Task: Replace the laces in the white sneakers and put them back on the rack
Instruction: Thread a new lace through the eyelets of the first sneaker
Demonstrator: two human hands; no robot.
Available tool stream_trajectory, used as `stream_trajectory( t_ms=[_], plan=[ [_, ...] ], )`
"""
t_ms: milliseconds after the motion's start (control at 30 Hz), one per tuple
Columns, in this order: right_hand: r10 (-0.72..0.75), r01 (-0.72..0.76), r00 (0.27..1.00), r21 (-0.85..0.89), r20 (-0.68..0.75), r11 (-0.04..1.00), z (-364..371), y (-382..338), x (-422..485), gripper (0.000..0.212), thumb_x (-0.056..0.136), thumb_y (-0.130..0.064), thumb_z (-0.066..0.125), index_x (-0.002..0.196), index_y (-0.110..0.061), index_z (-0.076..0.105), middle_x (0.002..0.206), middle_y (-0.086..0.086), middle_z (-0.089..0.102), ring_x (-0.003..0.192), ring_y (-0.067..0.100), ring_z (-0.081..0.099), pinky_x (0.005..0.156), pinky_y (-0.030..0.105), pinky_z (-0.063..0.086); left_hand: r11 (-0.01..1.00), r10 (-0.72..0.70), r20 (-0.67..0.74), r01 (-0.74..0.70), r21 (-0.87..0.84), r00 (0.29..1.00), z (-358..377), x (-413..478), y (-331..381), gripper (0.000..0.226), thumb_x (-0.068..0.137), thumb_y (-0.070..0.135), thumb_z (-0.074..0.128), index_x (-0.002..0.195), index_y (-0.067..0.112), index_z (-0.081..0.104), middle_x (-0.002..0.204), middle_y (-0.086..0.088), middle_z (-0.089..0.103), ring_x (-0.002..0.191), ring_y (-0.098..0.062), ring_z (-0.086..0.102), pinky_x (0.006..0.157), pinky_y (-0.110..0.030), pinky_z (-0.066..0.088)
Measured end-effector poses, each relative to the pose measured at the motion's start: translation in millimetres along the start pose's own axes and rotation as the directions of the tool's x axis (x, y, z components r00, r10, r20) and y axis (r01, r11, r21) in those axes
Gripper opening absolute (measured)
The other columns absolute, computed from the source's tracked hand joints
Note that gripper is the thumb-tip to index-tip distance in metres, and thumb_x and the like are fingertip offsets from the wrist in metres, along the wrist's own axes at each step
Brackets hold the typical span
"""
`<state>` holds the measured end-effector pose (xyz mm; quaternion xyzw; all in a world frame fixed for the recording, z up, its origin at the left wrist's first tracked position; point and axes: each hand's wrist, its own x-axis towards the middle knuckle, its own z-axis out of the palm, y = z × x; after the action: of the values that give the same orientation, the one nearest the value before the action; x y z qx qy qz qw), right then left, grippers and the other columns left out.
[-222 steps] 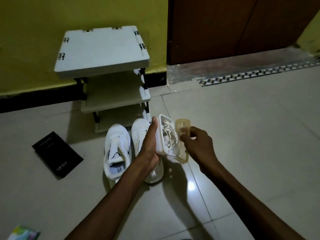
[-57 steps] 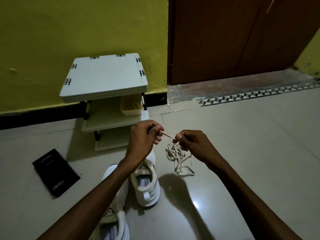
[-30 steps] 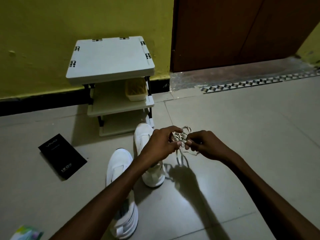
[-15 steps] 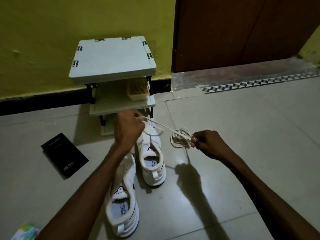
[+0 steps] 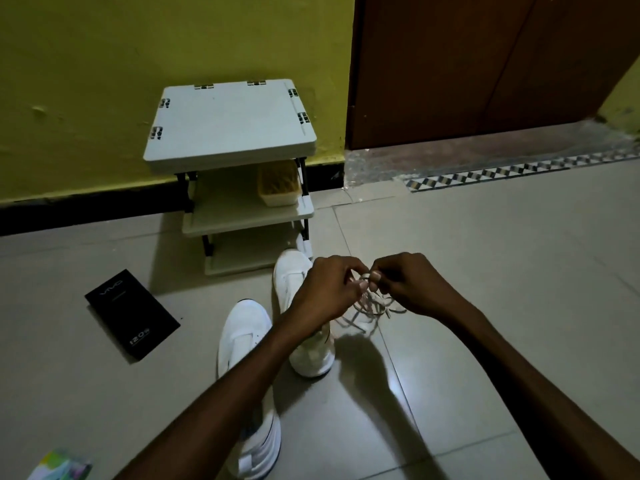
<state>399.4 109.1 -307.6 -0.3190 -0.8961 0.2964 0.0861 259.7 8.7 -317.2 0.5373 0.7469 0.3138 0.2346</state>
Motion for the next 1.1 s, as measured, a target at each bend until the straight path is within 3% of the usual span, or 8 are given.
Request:
stream_trajectory(
  t_ms=[233, 433, 500, 633, 700, 833, 967, 1100],
  plan=[
    [0.117, -0.117, 0.993, 0.007, -0.003, 0.993, 3.6, 7.9, -2.5, 0.031, 0.095, -0.02, 0.055, 0.068, -0.025, 0.068, 0.062, -0.007, 0.064, 0.063, 0.012, 0.062, 0.061, 0.023, 0.044, 1.0, -0.03, -0.3, 0.032, 0.0, 0.954, -21.9, 3.7, -11.7, 0.007, 0.086, 0.017, 0.072, 0.089, 0.016, 0.077, 0.077, 0.005, 0.071, 0.068, -0.006, 0.065, 0.068, -0.022, 0.053],
    [0.317, -0.319, 0.947, -0.035, -0.041, 0.947, 2.6, 47.2, -10.8, 0.034, 0.088, -0.01, 0.055, 0.06, -0.027, 0.062, 0.065, -0.008, 0.063, 0.069, 0.016, 0.061, 0.064, 0.027, 0.042, 0.939, -0.333, -0.686, 0.291, -0.182, 0.647, -107.4, 9.5, -78.3, 0.012, 0.086, 0.022, 0.067, 0.088, 0.016, 0.077, 0.074, -0.005, 0.073, 0.067, -0.018, 0.07, 0.07, -0.039, 0.061],
    [0.311, -0.311, 0.95, -0.015, -0.038, 0.95, 2.5, 49.1, -10.9, 0.036, 0.086, -0.006, 0.055, 0.058, -0.028, 0.061, 0.064, -0.008, 0.063, 0.069, 0.016, 0.06, 0.064, 0.028, 0.042, 0.927, -0.359, -0.64, 0.339, -0.16, 0.679, -109.6, 7.0, -85.5, 0.01, 0.086, 0.022, 0.067, 0.084, 0.017, 0.076, 0.074, -0.005, 0.073, 0.068, -0.018, 0.07, 0.073, -0.039, 0.06],
    [0.191, -0.191, 0.981, 0.008, -0.035, 0.982, 1.7, 32.0, -2.9, 0.036, 0.089, -0.009, 0.056, 0.059, -0.027, 0.061, 0.059, -0.01, 0.062, 0.061, 0.009, 0.059, 0.062, 0.027, 0.043, 0.972, -0.211, -0.342, 0.234, 0.027, 0.916, -70.2, 2.1, -54.5, 0.018, 0.087, 0.014, 0.069, 0.103, 0.021, 0.073, 0.097, -0.004, 0.074, 0.082, -0.018, 0.068, 0.083, -0.031, 0.055],
    [0.086, -0.085, 0.996, 0.004, -0.028, 0.996, -1.0, 17.0, 1.0, 0.033, 0.093, -0.014, 0.056, 0.063, -0.026, 0.063, 0.06, -0.009, 0.063, 0.061, 0.007, 0.059, 0.062, 0.026, 0.043, 0.989, -0.124, -0.246, 0.14, 0.051, 0.961, -47.1, -0.8, -31.0, 0.035, 0.087, 0.014, 0.071, 0.12, 0.023, 0.067, 0.098, 0.0, 0.072, 0.08, -0.01, 0.065, 0.08, -0.023, 0.05],
    [-0.011, 0.01, 1.0, -0.042, -0.025, 0.999, -7.0, -3.1, 4.5, 0.033, 0.096, -0.021, 0.056, 0.065, -0.03, 0.061, 0.065, -0.003, 0.066, 0.063, 0.016, 0.063, 0.06, 0.027, 0.045, 0.993, -0.042, -0.039, 0.037, -0.114, 0.998, -12.8, -1.9, -1.2, 0.027, 0.088, 0.018, 0.07, 0.115, 0.024, 0.07, 0.076, 0.002, 0.072, 0.063, -0.005, 0.065, 0.073, -0.028, 0.056],
    [0.008, -0.011, 0.999, -0.085, -0.039, 0.996, -9.2, -8.6, 5.6, 0.032, 0.093, -0.019, 0.057, 0.064, -0.029, 0.06, 0.065, -0.001, 0.065, 0.065, 0.02, 0.063, 0.06, 0.034, 0.048, 0.992, -0.011, -0.081, 0.001, -0.124, 0.997, -4.0, 0.7, 9.2, 0.009, 0.087, 0.023, 0.072, 0.095, 0.025, 0.075, 0.07, 0.004, 0.071, 0.064, -0.009, 0.067, 0.07, -0.035, 0.059],
    [0.062, -0.065, 0.998, -0.075, -0.032, 0.995, -5.8, -4.7, 4.8, 0.032, 0.094, -0.014, 0.054, 0.066, -0.028, 0.063, 0.062, -0.01, 0.061, 0.061, 0.013, 0.061, 0.055, 0.024, 0.043, 0.999, -0.021, -0.271, 0.027, 0.019, 0.962, -11.0, 5.9, 6.4, 0.006, 0.086, 0.019, 0.071, 0.086, 0.02, 0.077, 0.078, 0.007, 0.073, 0.065, 0.0, 0.063, 0.06, -0.018, 0.055]
  ],
)
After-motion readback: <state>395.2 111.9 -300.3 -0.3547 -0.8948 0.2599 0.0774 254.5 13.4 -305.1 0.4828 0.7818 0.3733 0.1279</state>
